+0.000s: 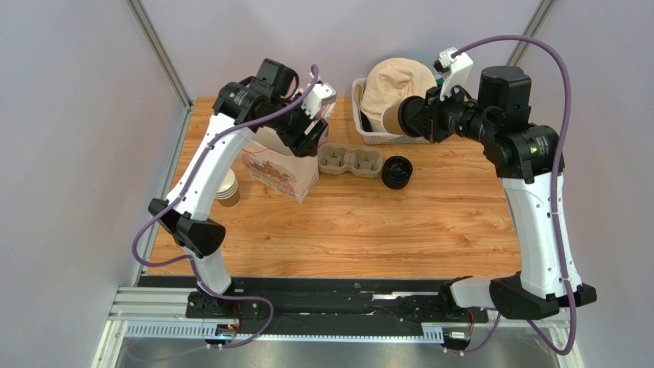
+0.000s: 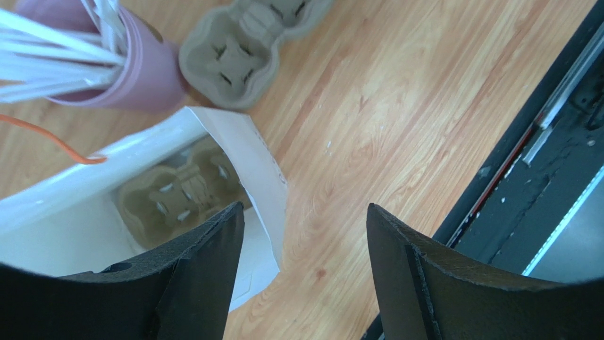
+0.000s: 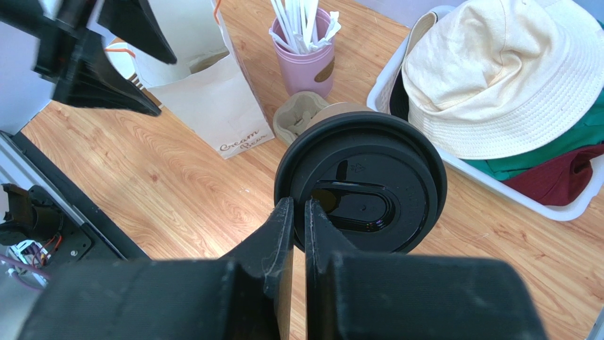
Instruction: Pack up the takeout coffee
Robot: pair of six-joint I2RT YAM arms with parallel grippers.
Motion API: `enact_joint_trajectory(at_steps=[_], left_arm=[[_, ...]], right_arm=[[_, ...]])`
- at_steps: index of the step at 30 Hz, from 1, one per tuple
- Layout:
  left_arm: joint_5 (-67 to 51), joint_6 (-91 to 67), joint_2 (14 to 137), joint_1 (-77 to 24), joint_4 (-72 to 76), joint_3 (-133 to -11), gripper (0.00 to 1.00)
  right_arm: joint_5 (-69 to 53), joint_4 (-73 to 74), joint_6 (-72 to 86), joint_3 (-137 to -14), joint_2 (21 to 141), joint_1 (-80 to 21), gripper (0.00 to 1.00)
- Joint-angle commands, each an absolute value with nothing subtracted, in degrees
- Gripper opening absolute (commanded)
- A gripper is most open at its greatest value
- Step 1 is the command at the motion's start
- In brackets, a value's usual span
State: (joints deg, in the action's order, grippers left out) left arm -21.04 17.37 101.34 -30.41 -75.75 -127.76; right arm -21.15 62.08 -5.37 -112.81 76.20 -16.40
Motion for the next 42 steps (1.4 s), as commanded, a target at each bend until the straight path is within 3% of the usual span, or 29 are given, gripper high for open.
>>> enact_joint_trajectory(at_steps=[1,13,21,27,36,42], left_arm=[[-17.32,20.39,101.34,-30.50,-75.77,-124.90,0.73],[-10.46,21.27,100.72,-30.76,-69.79,-116.90,0.64],[-11.42,19.34,101.42,-31.55,-70.31,-115.66,0.23],[-12.83,13.90,105.20,-33.66,-76.63,-124.70,0.01],[-19.15,10.29,111.09,-39.55,-79.46,-133.50,0.00],[-27.67,7.74,115.74,-43.06,-78.49,-140.00,0.07]], right_arm=[[-21.62,58.98,-4.57,-111.45,74.10,-15.65,0.00],[-22.68,57.83,-4.57,-108.81,72.07,-14.41,0.00],[-23.11,57.57,-4.39,-108.19,71.72,-13.97,0.00],[-23.03,57.39,-4.22,-108.28,71.63,-13.80,0.00],[-21.89,57.30,-4.48,-108.19,70.58,-13.27,0.00],[-20.92,57.04,-4.13,-108.37,69.44,-11.17,0.00]])
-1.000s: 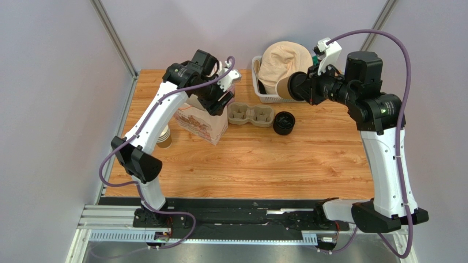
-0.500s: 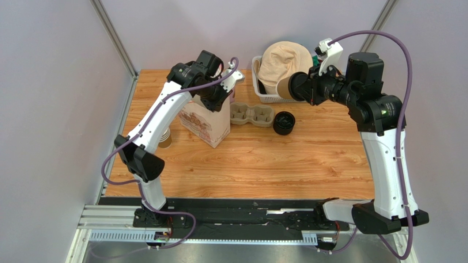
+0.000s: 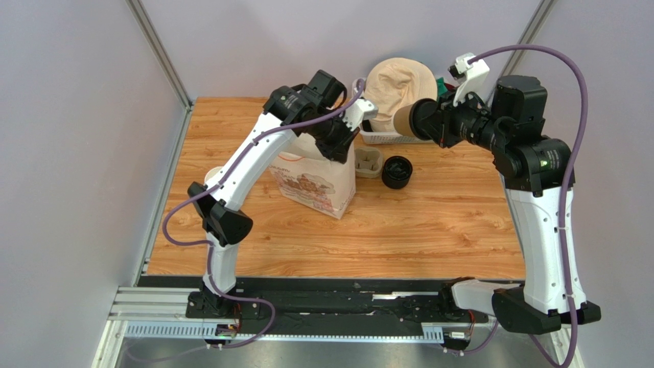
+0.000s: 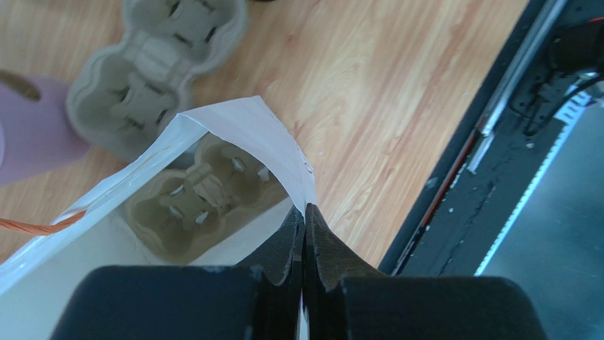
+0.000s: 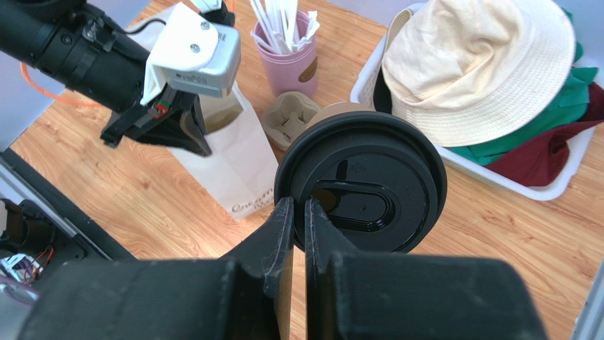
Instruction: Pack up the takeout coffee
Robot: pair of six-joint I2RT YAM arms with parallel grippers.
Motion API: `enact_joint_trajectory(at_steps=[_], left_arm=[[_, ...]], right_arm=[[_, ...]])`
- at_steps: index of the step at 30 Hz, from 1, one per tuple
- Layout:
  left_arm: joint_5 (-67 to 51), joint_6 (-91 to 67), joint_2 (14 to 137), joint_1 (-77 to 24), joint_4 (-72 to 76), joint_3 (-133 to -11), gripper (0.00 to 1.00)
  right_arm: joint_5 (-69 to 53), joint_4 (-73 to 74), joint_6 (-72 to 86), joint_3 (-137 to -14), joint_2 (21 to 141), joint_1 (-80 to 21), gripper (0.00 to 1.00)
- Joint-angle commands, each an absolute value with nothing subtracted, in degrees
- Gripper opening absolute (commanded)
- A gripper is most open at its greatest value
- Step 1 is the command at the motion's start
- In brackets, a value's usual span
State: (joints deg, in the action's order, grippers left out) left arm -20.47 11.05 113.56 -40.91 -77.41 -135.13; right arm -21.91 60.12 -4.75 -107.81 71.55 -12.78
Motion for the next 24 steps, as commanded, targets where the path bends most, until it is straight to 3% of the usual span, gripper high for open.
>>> enact_joint_trajectory(at_steps=[1,3,6,7,10,17,24], left_arm=[[-28.47,7.56,116.10,-44.20,-78.05,-141.31,0.09],[-29.70,6.42,117.24,-45.43,-76.56,-143.34,0.14],[-30.58,5.19,118.38,-47.19,-74.54,-144.49,0.42],[-30.85,4.92,118.56,-47.55,-74.01,-144.58,0.58],[-32.17,3.87,119.18,-47.55,-72.34,-145.02,0.70],[-29.98,5.80,112.87,-47.11,-65.93,-146.69,0.87],[-10.42,9.84,102.05,-43.16,-61.87,-142.39,0.96]], right_arm=[[-20.92,57.13,-3.96,-108.37,69.09,-10.73,0.00],[-20.66,57.04,-4.04,-108.37,68.56,-9.76,0.00],[-20.57,57.04,-3.87,-108.37,67.77,-8.70,0.00],[-20.57,56.95,-3.87,-108.37,67.42,-8.18,0.00],[-20.48,56.95,-3.87,-108.37,66.71,-6.69,0.00],[-21.80,56.69,-3.17,-108.46,65.83,-3.87,0.00],[-26.79,57.30,-2.55,-109.24,66.71,-3.69,0.00]])
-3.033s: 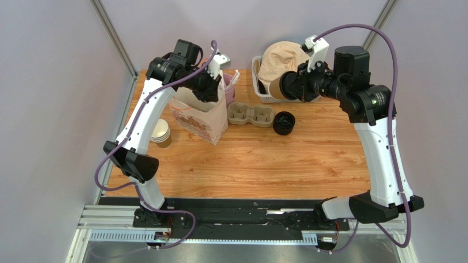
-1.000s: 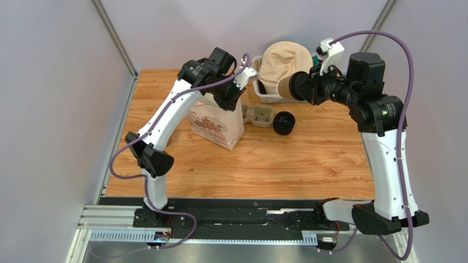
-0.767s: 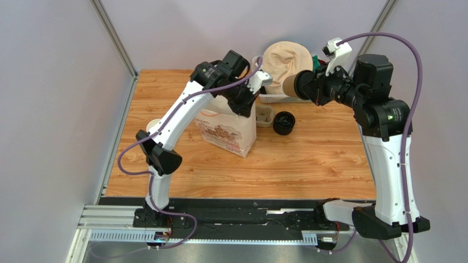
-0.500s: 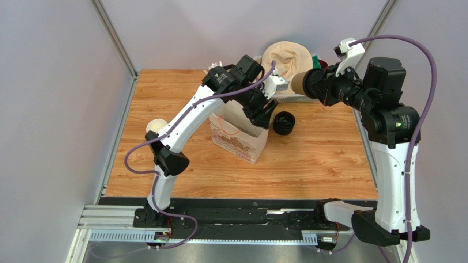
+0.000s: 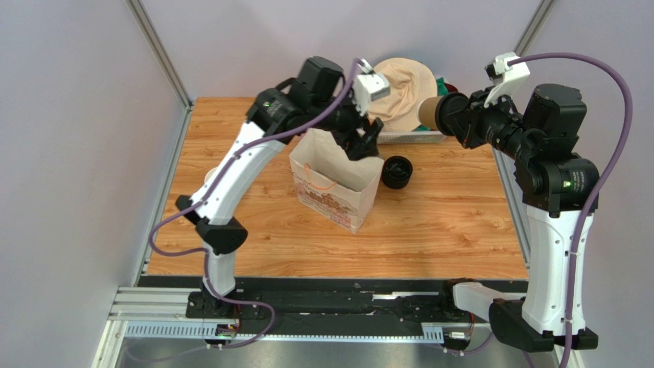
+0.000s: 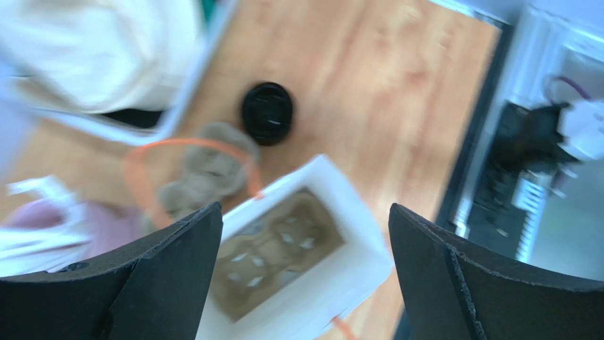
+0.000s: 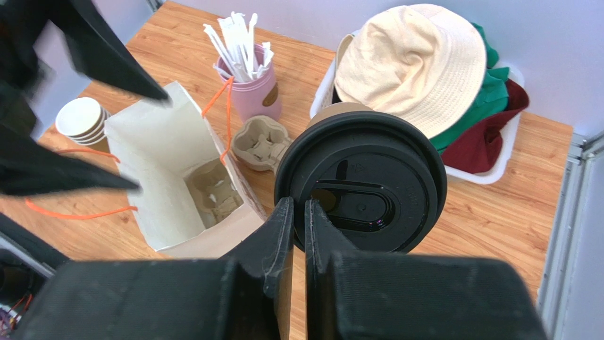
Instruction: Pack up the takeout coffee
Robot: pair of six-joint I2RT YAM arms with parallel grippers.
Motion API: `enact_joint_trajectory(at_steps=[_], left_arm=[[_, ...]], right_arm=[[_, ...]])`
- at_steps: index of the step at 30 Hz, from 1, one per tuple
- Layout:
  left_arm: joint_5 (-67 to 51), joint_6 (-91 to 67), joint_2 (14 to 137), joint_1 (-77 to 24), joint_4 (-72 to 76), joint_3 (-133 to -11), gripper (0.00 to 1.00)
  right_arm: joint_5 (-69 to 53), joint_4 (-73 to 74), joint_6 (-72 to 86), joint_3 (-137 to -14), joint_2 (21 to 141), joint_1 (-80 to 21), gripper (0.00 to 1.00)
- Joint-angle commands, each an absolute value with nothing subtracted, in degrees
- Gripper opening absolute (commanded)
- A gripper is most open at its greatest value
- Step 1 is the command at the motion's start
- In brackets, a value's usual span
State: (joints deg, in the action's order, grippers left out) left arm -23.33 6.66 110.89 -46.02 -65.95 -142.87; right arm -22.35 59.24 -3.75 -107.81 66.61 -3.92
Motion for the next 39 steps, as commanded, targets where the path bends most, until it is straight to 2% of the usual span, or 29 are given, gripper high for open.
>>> enact_joint_trajectory(at_steps=[1,5,10,15,20,23,27,30,39], left_arm=[[-8.11,10.19,101.43,-41.33,-62.14,-141.69,0.97],[-3.52,11.78,98.53,-34.29,-63.81,-136.07,0.97],[-7.47,13.53,98.70,-26.21,-65.92,-129.03,0.95],[-13.51,16.26,101.25,-25.14,-67.58,-127.79,0.93],[-16.61,16.70,104.93,-25.14,-70.74,-130.51,0.88],[-16.35,16.96,105.56,-25.14,-70.67,-129.91,0.82],[-16.52,16.79,105.91,-25.14,-70.58,-128.06,0.69],[-16.17,16.53,106.70,-25.14,-71.36,-127.79,0.65],[-18.98,15.82,107.31,-25.22,-72.25,-126.39,0.64]], right_arm=[[-28.02,57.65,-2.37,-109.42,66.97,-3.69,0.00],[-34.96,57.83,-1.15,-109.34,67.24,-3.69,0.00],[-43.67,58.01,-0.70,-108.98,67.85,-3.87,0.00],[-47.81,57.83,-0.35,-108.28,68.82,-5.27,0.00],[-47.46,57.57,1.93,-107.05,69.96,-7.99,0.00],[-46.67,58.18,1.50,-107.14,70.66,-9.75,0.00],[-45.18,58.53,0.97,-107.49,71.01,-12.04,0.00],[-43.51,58.97,0.36,-107.58,71.54,-13.88,0.00],[-41.14,59.06,0.18,-107.40,73.04,-16.70,0.00]])
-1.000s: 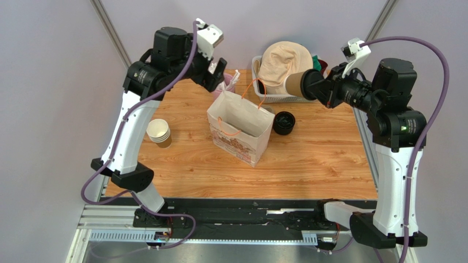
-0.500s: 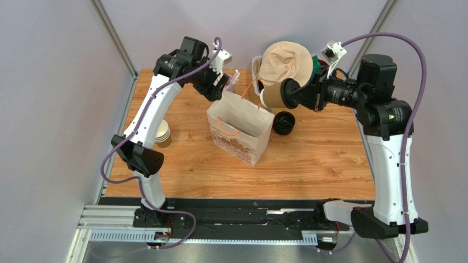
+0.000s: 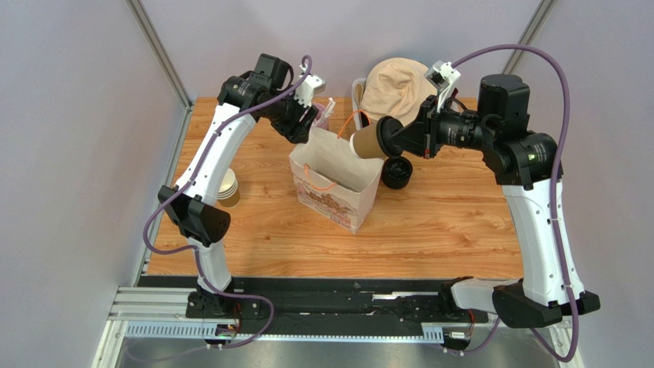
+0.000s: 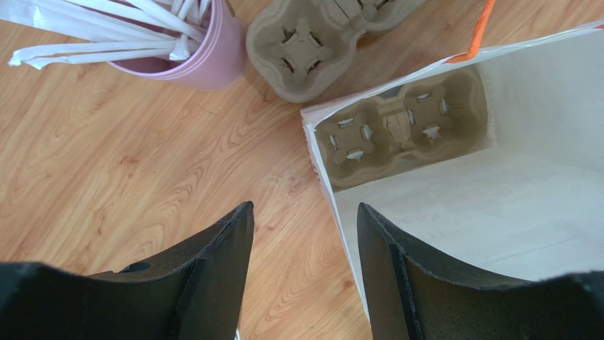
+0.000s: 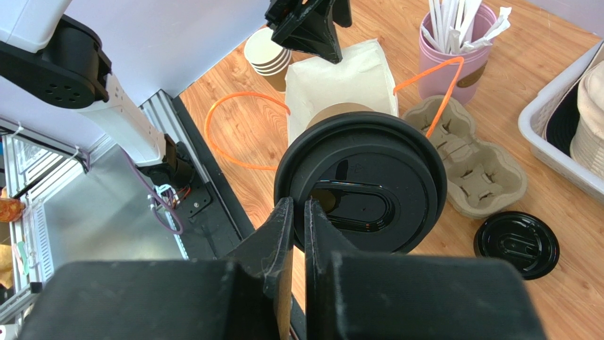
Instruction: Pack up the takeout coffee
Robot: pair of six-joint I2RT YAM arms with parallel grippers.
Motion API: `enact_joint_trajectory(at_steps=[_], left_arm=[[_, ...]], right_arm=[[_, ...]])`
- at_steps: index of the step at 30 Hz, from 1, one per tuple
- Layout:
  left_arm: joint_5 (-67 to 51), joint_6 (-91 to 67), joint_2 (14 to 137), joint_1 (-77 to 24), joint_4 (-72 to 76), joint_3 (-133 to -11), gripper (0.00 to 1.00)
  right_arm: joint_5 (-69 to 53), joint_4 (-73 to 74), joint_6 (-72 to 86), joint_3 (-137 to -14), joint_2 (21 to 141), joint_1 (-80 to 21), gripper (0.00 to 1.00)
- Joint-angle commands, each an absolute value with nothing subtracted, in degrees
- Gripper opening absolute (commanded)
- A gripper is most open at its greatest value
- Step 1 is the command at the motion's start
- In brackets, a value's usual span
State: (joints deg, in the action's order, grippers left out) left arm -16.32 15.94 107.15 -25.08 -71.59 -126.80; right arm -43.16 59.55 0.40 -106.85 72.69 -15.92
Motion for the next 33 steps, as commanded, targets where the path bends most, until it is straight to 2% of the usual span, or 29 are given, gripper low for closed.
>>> enact_joint_trajectory(at_steps=[1,5,6,8,9,10,26,31,33], left_arm=[[-18.90,15.73,107.40,-25.22,-72.33,-126.47,0.64],[-17.94,14.94,108.28,-25.22,-73.03,-125.86,0.41],[-17.67,14.51,108.37,-25.22,-73.12,-125.69,0.28],[-16.18,12.75,108.19,-25.22,-73.12,-124.81,0.15],[-15.65,11.96,107.93,-25.22,-73.04,-124.54,0.04],[-15.21,9.95,107.32,-25.22,-72.95,-124.11,0.00],[5.44,-1.23,89.92,-28.04,-66.53,-108.02,0.00],[4.66,-2.55,86.40,-28.04,-66.09,-105.91,0.00],[3.43,-3.16,85.44,-28.04,-66.01,-104.59,0.05]], right_arm=[[-40.44,58.98,0.18,-107.40,73.12,-17.48,0.00],[-35.69,59.32,0.18,-106.88,73.83,-20.03,0.00],[-35.16,59.24,0.18,-106.79,74.26,-20.65,0.00],[-34.19,59.24,0.18,-106.70,74.88,-21.53,0.00],[-33.41,59.24,0.26,-106.96,75.32,-21.88,0.00],[-33.05,59.33,0.44,-107.14,76.19,-22.58,0.00],[-21.63,62.66,-1.49,-116.44,85.25,-31.20,0.00],[-18.81,64.60,-1.85,-121.82,89.03,-31.64,0.00],[-18.28,64.69,-1.93,-121.29,89.82,-32.78,0.00]])
